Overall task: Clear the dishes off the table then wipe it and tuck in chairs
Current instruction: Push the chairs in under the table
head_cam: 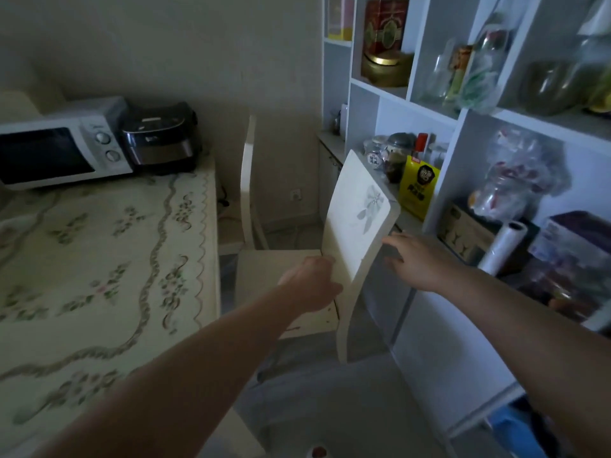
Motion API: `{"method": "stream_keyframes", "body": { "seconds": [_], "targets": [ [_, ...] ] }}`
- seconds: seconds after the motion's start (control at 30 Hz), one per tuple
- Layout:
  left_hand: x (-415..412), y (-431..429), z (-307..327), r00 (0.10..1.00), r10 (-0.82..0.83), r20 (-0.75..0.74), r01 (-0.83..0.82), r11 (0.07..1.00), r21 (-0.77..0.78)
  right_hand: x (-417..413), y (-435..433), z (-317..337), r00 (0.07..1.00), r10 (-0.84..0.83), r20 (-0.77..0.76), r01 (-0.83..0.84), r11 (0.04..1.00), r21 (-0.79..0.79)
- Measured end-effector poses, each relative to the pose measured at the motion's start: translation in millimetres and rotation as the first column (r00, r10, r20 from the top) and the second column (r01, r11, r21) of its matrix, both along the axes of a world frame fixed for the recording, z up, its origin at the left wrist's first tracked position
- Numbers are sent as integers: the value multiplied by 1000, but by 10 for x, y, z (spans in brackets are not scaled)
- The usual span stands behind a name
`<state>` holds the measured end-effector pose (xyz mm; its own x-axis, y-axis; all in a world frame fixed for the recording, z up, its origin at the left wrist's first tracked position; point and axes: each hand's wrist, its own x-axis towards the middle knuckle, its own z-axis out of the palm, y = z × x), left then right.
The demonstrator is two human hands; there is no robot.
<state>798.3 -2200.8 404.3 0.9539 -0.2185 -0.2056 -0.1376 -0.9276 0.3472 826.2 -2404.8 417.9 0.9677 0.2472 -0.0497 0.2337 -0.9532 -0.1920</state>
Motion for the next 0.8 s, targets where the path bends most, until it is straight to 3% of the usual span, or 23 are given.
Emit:
{"method": "stream_keyframes", "body": {
  "seconds": [0.43,0.8],
  "targets": [
    [1864,-586,-32,986,75,-148,-105,972,-208,2271,-54,108,996,-45,-77,52,996,79],
    [2853,-1289,-157,909,131,-395,-249,932,-264,3816,-245,-186,984,46,-174,-60,995,-76]
  ]
}}
